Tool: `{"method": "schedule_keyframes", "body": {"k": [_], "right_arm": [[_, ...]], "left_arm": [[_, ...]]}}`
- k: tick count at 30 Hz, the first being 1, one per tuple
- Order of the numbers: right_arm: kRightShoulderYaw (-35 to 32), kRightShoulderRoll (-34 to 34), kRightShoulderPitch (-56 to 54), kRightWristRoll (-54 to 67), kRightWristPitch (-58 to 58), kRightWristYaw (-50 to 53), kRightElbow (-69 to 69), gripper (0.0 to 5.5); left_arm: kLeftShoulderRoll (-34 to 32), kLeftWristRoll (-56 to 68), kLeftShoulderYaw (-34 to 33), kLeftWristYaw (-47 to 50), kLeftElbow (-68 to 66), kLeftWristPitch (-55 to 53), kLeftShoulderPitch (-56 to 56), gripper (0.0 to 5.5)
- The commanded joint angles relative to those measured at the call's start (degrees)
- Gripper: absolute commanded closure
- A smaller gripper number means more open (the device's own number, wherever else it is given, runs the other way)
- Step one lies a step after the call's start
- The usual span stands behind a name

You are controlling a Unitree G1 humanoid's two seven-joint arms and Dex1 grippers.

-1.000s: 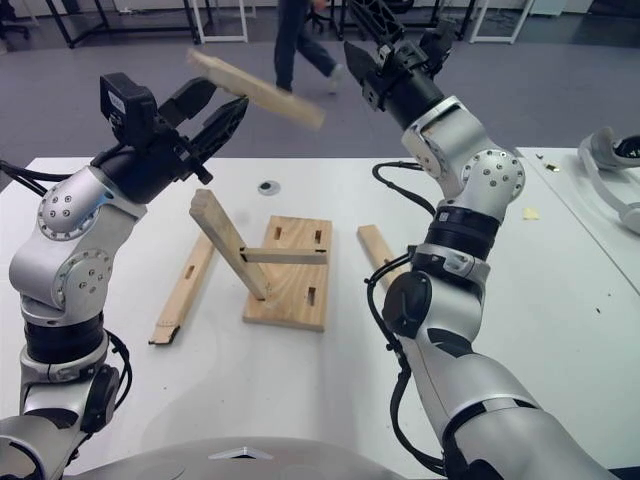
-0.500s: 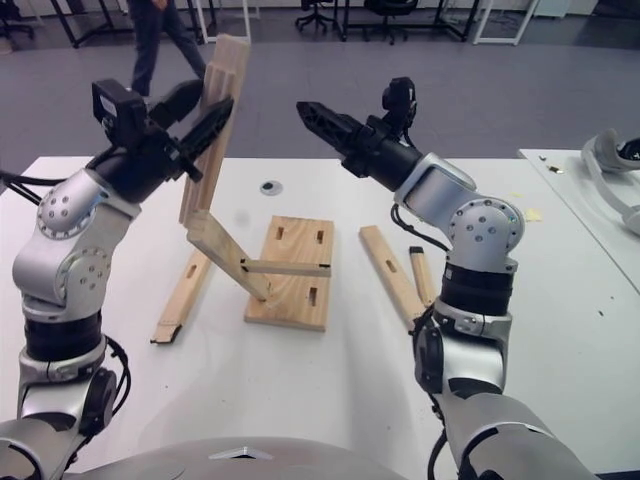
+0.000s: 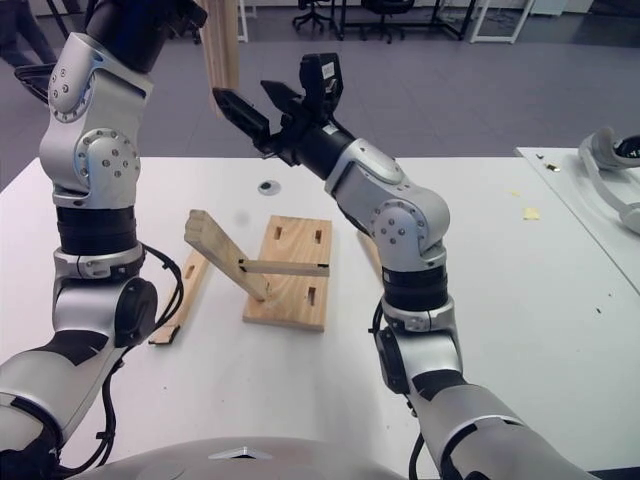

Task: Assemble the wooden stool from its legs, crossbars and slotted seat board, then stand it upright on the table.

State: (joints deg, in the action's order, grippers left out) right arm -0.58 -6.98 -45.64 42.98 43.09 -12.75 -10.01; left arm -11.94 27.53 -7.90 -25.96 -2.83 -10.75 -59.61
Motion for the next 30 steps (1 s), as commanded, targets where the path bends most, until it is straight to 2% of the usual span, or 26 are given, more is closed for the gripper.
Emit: {"method": "schedule_keyframes", "body": {"k": [1,2,10,15,19,22,25,30], "right_arm": [[0.8,0.5,-3.0,-3.6,-1.1,1.3,1.3,1.05],[0.9,0.7,-3.3,-4.6,-1.1,1.6,2.4,1.05],[-1.3,2.2,-5.2,-4.8,-0.6,1.5,3.0,2.65],[1.5,-1.3,-4.6,-8.6,-0.4,-1.1,1.4,3.69],[3.2,-3.7,-3.8,-12.7,-0.7,-2.1,2.3,4.27],[3.1,-4.3,-3.6,-15.4,-1.8,-1.8,3.2,4.35],[-1.1,-2.2,-3.9,-12.8,0.4,0.2,4.4,4.35],[-2.0,-6.1,-1.6,-18.1,-3.4,0.1,5.6,4.48]], "left_arm": [[1.1,2.2,-0.4,1.2,3.0,-2.1,0.7,3.47],[1.2,2.8,-0.6,1.5,3.7,-2.6,0.9,3.47],[1.5,4.1,0.3,1.7,7.6,-5.4,4.9,3.47],[1.4,4.2,0.0,1.9,9.0,-6.1,6.1,3.47],[1.6,4.7,0.2,1.9,10.3,-6.5,7.0,3.47],[1.6,4.2,0.5,2.1,10.3,-6.8,7.7,3.47],[1.1,2.9,1.2,2.4,10.0,-7.1,8.3,3.47],[-1.0,3.4,2.3,0.7,11.2,-9.2,10.7,2.43]]}}
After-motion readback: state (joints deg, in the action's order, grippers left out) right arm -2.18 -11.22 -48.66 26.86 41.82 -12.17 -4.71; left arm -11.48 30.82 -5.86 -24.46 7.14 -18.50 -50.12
